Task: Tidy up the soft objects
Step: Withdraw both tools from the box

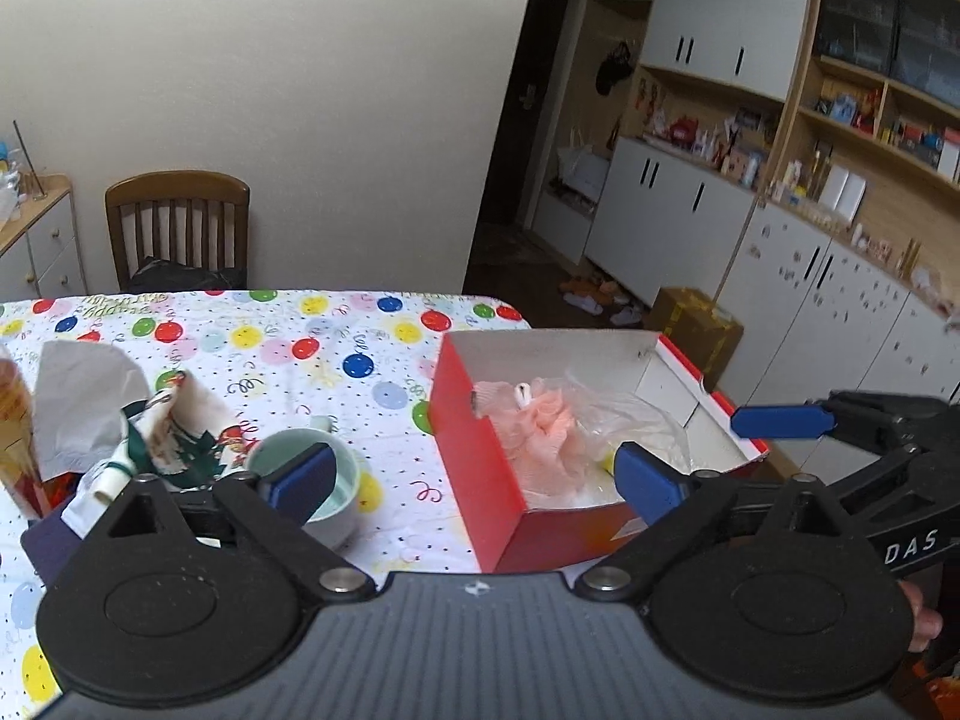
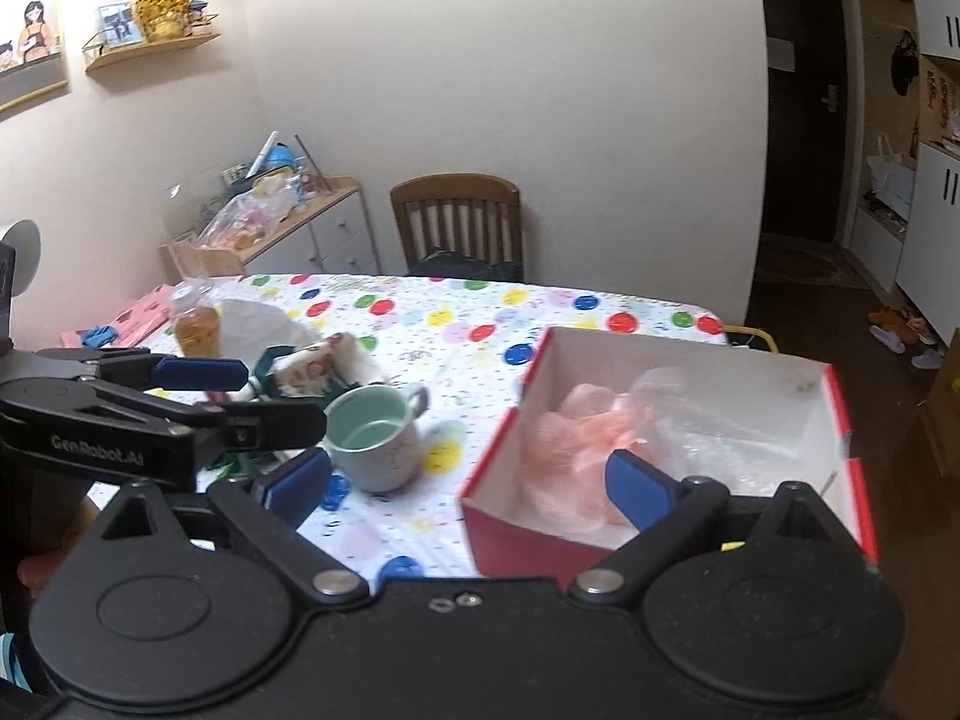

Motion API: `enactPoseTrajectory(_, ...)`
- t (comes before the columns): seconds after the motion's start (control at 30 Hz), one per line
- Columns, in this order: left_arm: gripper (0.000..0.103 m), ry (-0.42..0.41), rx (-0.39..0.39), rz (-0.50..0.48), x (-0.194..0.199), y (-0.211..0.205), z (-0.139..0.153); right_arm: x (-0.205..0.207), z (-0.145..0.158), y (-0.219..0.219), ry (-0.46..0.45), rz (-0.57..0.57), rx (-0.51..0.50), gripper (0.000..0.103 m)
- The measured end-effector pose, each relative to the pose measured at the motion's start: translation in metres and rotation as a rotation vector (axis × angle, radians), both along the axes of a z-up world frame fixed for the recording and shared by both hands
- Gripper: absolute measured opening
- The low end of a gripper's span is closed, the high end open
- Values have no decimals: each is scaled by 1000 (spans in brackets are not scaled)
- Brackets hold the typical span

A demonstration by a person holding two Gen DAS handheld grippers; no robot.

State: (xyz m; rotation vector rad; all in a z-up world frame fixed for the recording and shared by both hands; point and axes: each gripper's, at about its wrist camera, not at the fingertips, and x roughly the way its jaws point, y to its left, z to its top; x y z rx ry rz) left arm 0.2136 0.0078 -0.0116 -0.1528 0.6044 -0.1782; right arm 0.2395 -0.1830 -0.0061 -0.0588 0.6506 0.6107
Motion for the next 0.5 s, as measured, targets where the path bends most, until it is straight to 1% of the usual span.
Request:
enactPoseTrajectory(0.1, 102, -19, -22, 13, -10, 19, 0, -6, -3, 15, 10, 1, 0, 98)
enactPoseTrajectory(0.2, 103, -45, -19, 27, -20, 36, -3, -10, -5, 28, 20, -5, 3, 98)
enactPoseTrajectory(0.33, 103, -75, 28, 45, -32, 56, -8, -15, -8, 42, 32, -12, 3, 98)
enactPoseTrajectory(0.43, 103, -73, 60, 66, -37, 71, -12, -17, -8, 55, 39, -15, 3, 98)
enactPoseTrajectory(0.5, 103, -72, 66, 81, -39, 82, -15, -16, -9, 65, 43, -18, 3, 98)
